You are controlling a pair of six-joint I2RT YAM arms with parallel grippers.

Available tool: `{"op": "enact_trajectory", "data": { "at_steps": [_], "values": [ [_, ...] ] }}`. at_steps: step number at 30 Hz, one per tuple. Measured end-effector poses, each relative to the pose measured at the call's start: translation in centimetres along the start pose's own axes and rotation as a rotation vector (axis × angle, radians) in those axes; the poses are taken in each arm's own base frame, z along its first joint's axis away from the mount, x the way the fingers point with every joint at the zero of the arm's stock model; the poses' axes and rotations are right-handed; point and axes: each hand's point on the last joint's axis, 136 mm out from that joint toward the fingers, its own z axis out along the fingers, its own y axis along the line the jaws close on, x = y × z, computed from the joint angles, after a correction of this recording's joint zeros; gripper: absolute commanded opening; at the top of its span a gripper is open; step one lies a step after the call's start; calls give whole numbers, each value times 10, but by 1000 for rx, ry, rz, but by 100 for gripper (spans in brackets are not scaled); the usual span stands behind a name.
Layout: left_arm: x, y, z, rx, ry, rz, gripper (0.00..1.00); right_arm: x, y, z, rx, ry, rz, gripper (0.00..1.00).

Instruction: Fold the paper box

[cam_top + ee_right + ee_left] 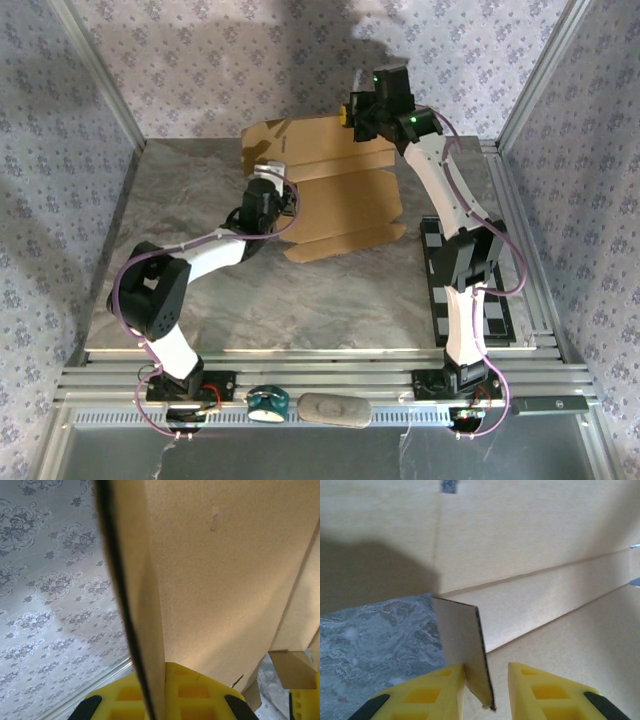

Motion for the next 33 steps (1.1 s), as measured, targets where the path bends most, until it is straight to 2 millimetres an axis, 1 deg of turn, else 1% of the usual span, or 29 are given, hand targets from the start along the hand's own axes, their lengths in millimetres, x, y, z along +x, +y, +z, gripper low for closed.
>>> {"op": "enact_trajectory", "data": {
  "at_steps": [4, 8, 11, 15, 20, 23, 26, 30, 33],
  "values": [
    [2, -9, -2, 9, 1, 43, 29, 1, 4, -4, -4, 1, 1, 0],
    [5, -7, -1, -5, 24, 85, 29, 0, 10, -9, -16, 8, 1, 0],
    [-3, -9, 3, -16, 32, 125, 29, 0, 8, -9, -9, 13, 4, 0],
    [-18, -23, 11, -18, 21, 181, 30, 1, 8, -9, -8, 14, 6, 0],
    [-22, -50, 17, 12, 21, 262, 31, 2, 6, -9, -1, 25, 7, 0],
    [-17, -63, 22, 31, 37, 302, 32, 4, 6, -9, 1, 34, 7, 0],
    [-9, -70, 28, 42, 57, 324, 32, 6, 6, -9, 2, 41, 6, 0],
    [4, -69, 32, 42, 88, 333, 33, 6, 5, -9, 3, 41, 6, 0],
    [7, -71, 31, 51, 99, 336, 35, 5, 2, -10, 12, 39, 8, 0]
  ]
}}
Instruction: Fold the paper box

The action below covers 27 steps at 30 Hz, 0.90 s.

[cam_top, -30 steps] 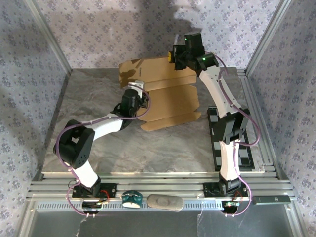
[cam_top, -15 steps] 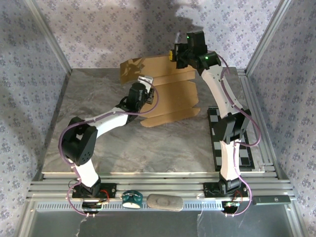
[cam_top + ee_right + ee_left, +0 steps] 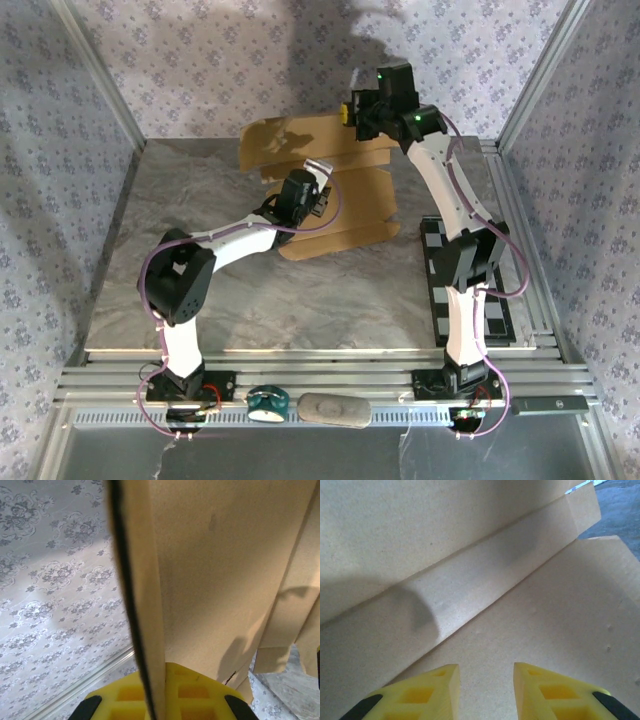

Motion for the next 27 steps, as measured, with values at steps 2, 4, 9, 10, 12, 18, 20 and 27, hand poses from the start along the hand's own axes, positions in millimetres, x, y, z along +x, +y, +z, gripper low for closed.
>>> {"op": "enact_trajectory", "data": {
  "at_steps": [2, 4, 9, 10, 12, 18, 20, 27],
  "values": [
    [1, -5, -4, 17, 0, -1, 37, -1, -3, 0, 6, -2, 2, 0],
    [4, -10, -13, 30, 3, -7, 41, -2, -4, 1, 10, -3, 4, 0],
    [14, 13, -66, 52, -24, -179, 51, -6, -8, 2, 19, -3, 9, 0],
    [17, 29, -76, 48, -39, -238, 51, -7, -7, 2, 18, -4, 10, 0],
    [17, 70, -92, 16, -89, -361, 52, -8, -7, 2, 16, -4, 10, 0],
    [41, 159, -109, 2, -215, -696, 51, -4, 9, -12, -15, -3, 6, 0],
    [46, 164, -103, 60, -223, -765, 50, 0, 19, -20, -39, 2, 3, 0],
    [37, 149, -74, 309, -258, -897, 48, 11, 42, -39, -97, 14, 26, 0]
  ]
}}
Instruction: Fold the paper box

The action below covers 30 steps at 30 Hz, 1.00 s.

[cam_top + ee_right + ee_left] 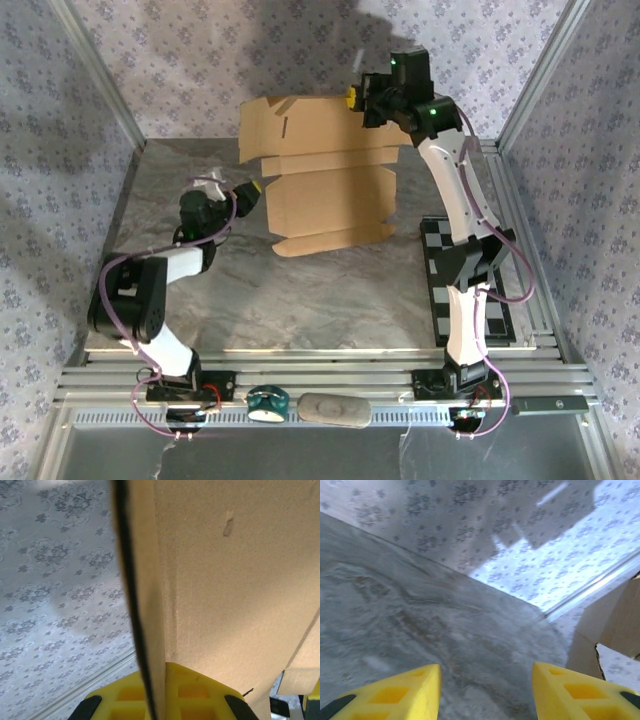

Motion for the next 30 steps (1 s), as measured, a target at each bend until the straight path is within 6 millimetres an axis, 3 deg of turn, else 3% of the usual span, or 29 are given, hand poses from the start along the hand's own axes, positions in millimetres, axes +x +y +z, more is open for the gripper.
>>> {"op": "enact_trajectory", "data": {
  "at_steps": [6, 13, 20, 30],
  "values": [
    [-28, -2, 10, 96, -68, -72, 45, 0, 2, -4, 1, -3, 22, 0],
    [-49, -30, 28, 187, -72, -44, 45, -2, -1, -2, 11, -6, 37, 0],
    [-42, -53, 40, 230, -44, -24, 45, -4, -3, 2, 18, -8, 46, 0],
    [-24, -60, 56, 198, 24, 2, 45, -7, -8, 9, 31, -12, 57, 0]
  ]
}}
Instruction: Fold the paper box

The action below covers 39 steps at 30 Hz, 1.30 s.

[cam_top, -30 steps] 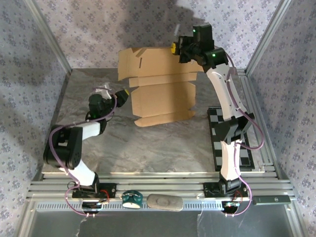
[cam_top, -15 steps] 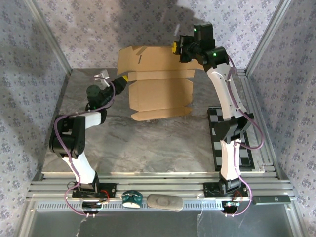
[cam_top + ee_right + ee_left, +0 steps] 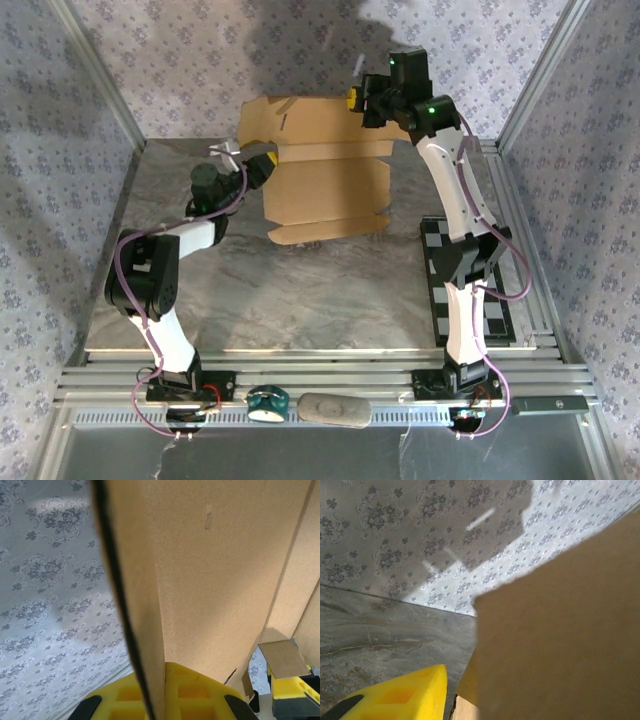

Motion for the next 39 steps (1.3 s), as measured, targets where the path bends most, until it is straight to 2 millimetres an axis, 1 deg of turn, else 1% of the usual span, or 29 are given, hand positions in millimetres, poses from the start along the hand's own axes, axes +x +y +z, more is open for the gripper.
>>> {"op": "enact_trajectory", "data": {
  "at_steps": [7, 14, 17, 20, 22, 27, 30, 32, 37, 39],
  "values": [
    [10, 0, 14, -66, 38, 51, 45, -1, 0, 0, -1, -2, 5, 0],
    [15, 12, 23, -156, 46, 87, 37, -3, 0, 1, 0, -7, 13, 0],
    [19, 14, 28, -191, 49, 104, 37, -4, 1, 1, -5, -13, 15, 0],
    [23, 14, 30, -208, 46, 112, 41, -4, 2, 1, -10, -15, 15, 0],
    [24, 16, 33, -215, 44, 113, 41, -4, 2, 1, -12, -16, 14, 0],
    [28, 21, 37, -222, 50, 110, 37, -5, 1, 3, -8, -20, 15, 0],
    [28, 22, 37, -232, 42, 103, 36, -6, 0, 4, -5, -21, 16, 0],
    [27, 23, 37, -238, 33, 89, 38, -7, -1, 5, -5, -20, 16, 0],
    [20, 24, 37, -258, -8, 40, 50, -6, 0, 6, -11, -19, 11, 0],
    [18, 23, 33, -268, -23, 28, 54, -8, 0, 6, -9, -18, -6, 0]
  ]
}}
